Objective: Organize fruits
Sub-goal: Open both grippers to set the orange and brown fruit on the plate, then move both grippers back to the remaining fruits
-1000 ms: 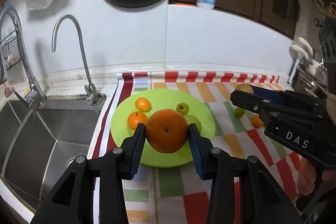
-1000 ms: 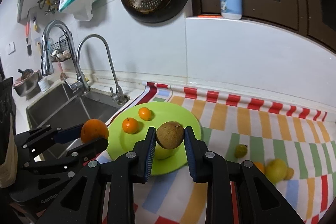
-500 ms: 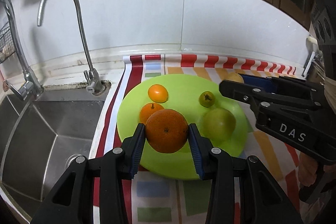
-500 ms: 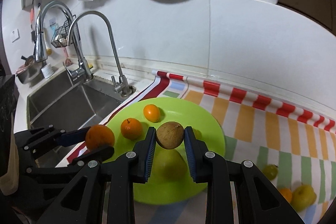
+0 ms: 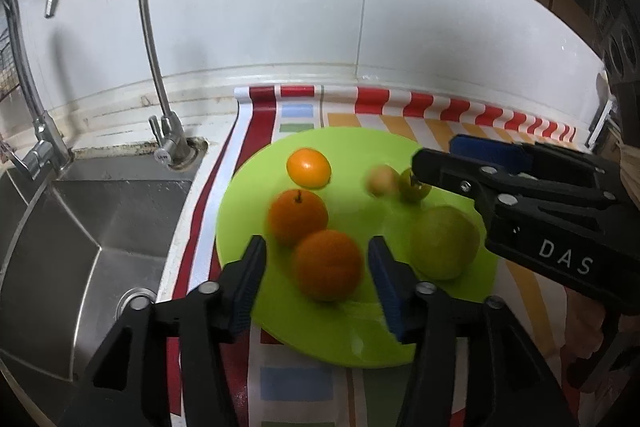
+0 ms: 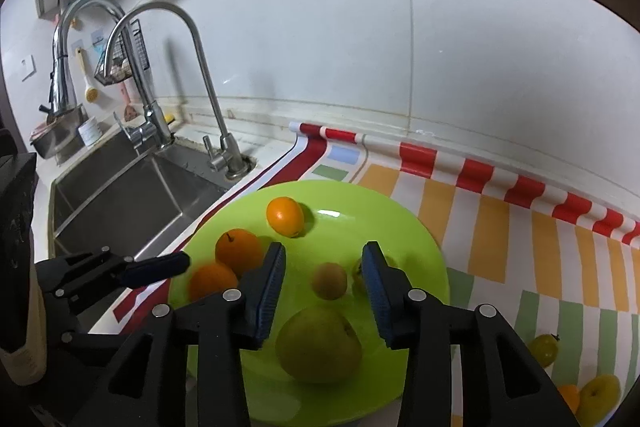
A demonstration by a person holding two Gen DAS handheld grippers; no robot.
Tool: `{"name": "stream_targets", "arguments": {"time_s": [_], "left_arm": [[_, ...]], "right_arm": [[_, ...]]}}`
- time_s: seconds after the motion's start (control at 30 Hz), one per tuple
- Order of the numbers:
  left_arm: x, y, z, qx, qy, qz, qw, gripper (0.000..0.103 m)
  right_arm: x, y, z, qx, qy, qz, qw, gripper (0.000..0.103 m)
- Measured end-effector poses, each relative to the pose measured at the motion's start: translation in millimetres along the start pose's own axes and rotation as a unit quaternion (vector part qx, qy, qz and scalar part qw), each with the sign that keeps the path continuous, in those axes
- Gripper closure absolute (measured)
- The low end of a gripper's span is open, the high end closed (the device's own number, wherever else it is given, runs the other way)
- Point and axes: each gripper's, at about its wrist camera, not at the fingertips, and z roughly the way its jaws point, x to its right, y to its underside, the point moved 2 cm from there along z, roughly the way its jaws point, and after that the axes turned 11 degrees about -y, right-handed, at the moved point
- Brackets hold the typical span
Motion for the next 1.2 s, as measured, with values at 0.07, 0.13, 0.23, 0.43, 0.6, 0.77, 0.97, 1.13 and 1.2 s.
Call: {"name": "stream_targets", "arguments": {"time_s": [0.07, 0.13, 0.23, 0.43, 0.6, 0.77, 0.97, 1.13, 1.2], "left_arm": [[-1, -1, -4, 0.005, -0.004, 0.000, 1.0000, 0.050], [-2, -2, -11, 0.015, -0.009, -0.002, 0.9998, 0.049], [-2, -2, -20, 0.024, -0.015, -0.001, 0.9996, 0.047], [1, -1, -39, 0.026, -0.016, -0.002, 0.9995, 0.045], [6, -1, -55, 0.039, -0.011, 0.001, 0.9992, 0.045], [10, 1, -71, 0.050, -0.007, 0.002, 0.9987, 0.045], [18, 3, -95, 0.065, 0.001, 0.006, 0.9978, 0.041], [27, 5, -113, 0.077, 0.012, 0.010, 0.9969, 0.038], [32, 7, -120, 0.088, 0.017, 0.016, 0.9958, 0.037]], "right_arm": [[-1, 0, -6, 0.004, 0.004, -0.002, 1.000, 0.062], [-1, 1, -12, 0.010, 0.007, -0.001, 1.000, 0.062], [-2, 3, -25, 0.017, 0.018, -0.004, 1.000, 0.062], [-3, 15, -50, 0.021, 0.033, 0.004, 0.999, 0.062], [-1, 23, -67, 0.022, 0.045, 0.012, 0.999, 0.062], [-2, 29, -88, 0.036, 0.059, 0.022, 0.997, 0.062], [-6, 35, -114, 0.054, 0.074, 0.029, 0.995, 0.059], [-10, 43, -136, 0.068, 0.088, 0.039, 0.993, 0.052], [-10, 47, -145, 0.073, 0.093, 0.047, 0.992, 0.051]]}}
